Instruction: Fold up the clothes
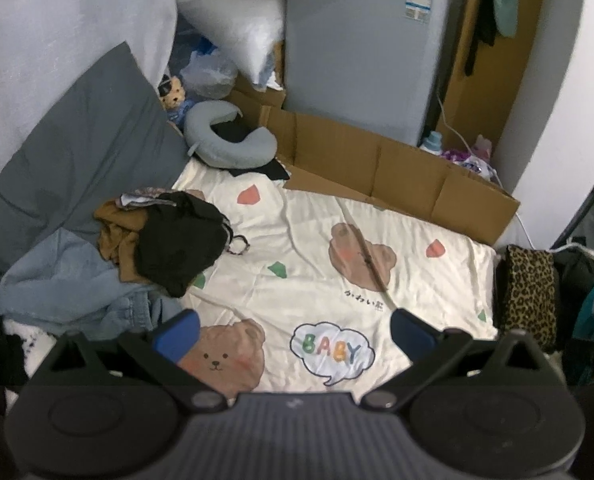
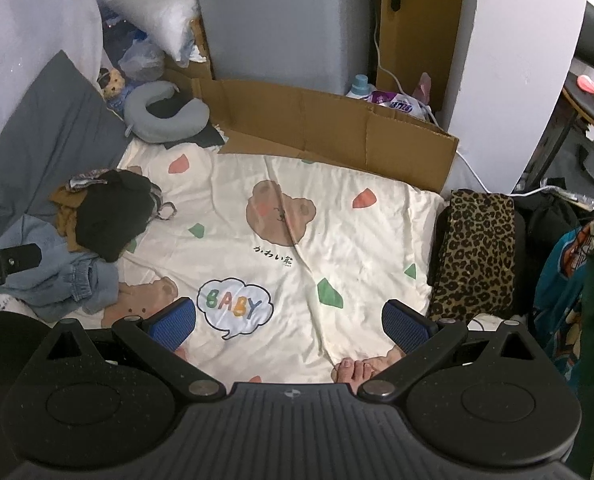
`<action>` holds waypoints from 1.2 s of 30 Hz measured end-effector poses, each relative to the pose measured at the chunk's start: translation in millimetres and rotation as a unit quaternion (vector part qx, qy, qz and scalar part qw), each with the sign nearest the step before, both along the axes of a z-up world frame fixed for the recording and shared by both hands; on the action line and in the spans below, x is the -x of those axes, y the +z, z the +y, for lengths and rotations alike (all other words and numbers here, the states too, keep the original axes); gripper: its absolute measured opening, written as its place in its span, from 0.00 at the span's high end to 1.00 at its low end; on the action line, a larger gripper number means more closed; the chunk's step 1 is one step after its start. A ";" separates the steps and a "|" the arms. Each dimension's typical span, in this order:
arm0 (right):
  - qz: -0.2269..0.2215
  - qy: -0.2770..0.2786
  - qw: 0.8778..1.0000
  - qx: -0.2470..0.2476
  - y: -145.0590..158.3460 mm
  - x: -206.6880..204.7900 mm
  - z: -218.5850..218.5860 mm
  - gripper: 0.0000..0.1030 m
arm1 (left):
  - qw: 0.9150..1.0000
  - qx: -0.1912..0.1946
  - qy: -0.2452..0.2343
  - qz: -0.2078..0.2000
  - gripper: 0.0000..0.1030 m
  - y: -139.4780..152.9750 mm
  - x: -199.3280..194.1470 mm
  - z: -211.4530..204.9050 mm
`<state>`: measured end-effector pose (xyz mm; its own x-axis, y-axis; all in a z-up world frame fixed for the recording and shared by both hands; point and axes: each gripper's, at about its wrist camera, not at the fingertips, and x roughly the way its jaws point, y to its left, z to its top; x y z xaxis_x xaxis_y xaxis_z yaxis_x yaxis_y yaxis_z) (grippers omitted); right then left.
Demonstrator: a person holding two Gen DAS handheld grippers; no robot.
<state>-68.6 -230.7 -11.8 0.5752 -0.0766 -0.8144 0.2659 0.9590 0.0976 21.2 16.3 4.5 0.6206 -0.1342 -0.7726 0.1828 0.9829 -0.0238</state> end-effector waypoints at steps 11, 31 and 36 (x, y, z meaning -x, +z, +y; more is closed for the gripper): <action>0.001 -0.004 1.000 -0.001 0.1 1.6 -5.2 0.01 | 1.000 -0.010 0.002 -0.008 0.01 0.2 -1.4 -2.9; 0.000 -0.010 1.000 -0.003 -0.1 2.5 -5.7 0.01 | 1.000 -0.016 0.001 -0.003 0.01 -0.6 -2.9 -3.5; 0.000 -0.010 1.000 -0.001 -0.1 1.2 -4.3 0.01 | 0.999 -0.031 -0.001 -0.016 0.01 -0.1 1.7 -7.3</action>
<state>-69.8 -235.0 -12.0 0.5732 -0.0857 -0.8149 0.2843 0.9535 0.0997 19.6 9.1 4.4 0.6442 -0.0888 -0.7597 0.1846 0.9819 0.0419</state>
